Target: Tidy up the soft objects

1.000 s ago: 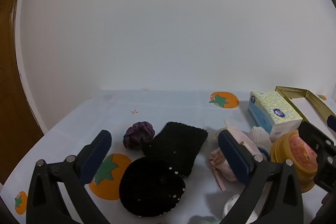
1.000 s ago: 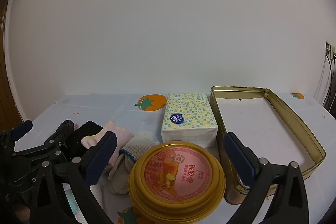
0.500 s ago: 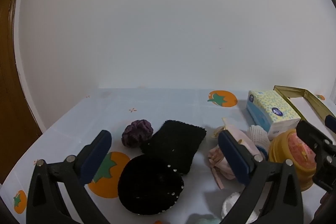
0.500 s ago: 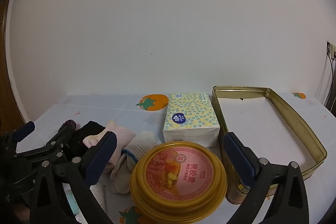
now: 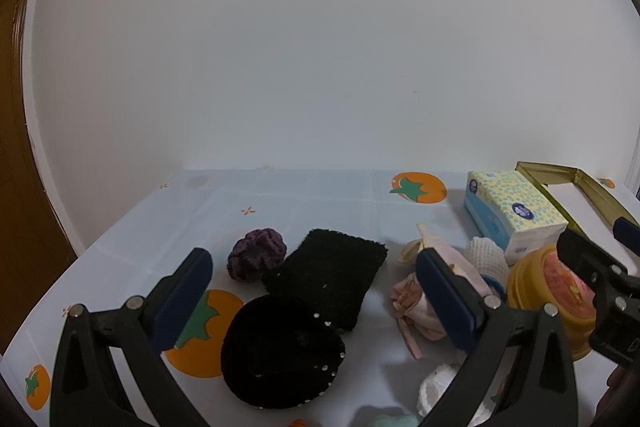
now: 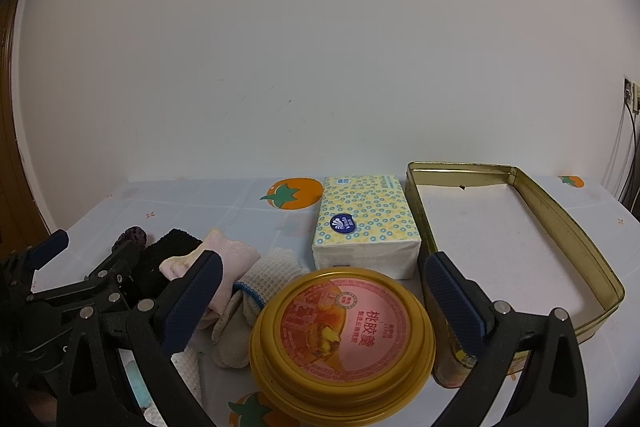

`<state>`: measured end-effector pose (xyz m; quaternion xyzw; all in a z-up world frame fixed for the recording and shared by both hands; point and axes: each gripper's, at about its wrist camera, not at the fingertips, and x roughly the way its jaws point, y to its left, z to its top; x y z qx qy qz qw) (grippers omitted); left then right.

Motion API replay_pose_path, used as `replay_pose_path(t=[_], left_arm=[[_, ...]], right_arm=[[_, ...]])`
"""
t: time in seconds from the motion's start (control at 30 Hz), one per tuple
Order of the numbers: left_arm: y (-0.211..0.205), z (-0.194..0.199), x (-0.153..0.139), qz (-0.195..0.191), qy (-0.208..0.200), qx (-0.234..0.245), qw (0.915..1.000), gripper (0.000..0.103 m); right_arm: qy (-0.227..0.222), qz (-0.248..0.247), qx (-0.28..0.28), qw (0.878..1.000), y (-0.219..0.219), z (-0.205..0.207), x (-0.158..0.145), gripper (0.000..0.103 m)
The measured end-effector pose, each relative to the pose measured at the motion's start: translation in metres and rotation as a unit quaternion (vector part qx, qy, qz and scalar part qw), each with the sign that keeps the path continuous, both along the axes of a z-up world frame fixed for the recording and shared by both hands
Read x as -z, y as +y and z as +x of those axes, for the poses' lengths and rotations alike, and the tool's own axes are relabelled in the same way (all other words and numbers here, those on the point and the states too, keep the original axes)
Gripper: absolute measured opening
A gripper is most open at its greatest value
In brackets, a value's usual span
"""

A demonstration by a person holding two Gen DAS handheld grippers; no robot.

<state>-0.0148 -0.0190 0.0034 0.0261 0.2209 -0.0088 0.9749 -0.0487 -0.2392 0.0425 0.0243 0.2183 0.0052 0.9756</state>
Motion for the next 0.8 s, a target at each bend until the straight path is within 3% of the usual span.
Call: replay_pose_path(t=[0.8], left_arm=[[-0.0001, 0.0037, -0.0004, -0.003, 0.001, 0.0, 1.0, 0.103]], right_arm=[[0.002, 0.002, -0.004, 1.0, 0.0006, 0.0006, 0.0026, 0.102]])
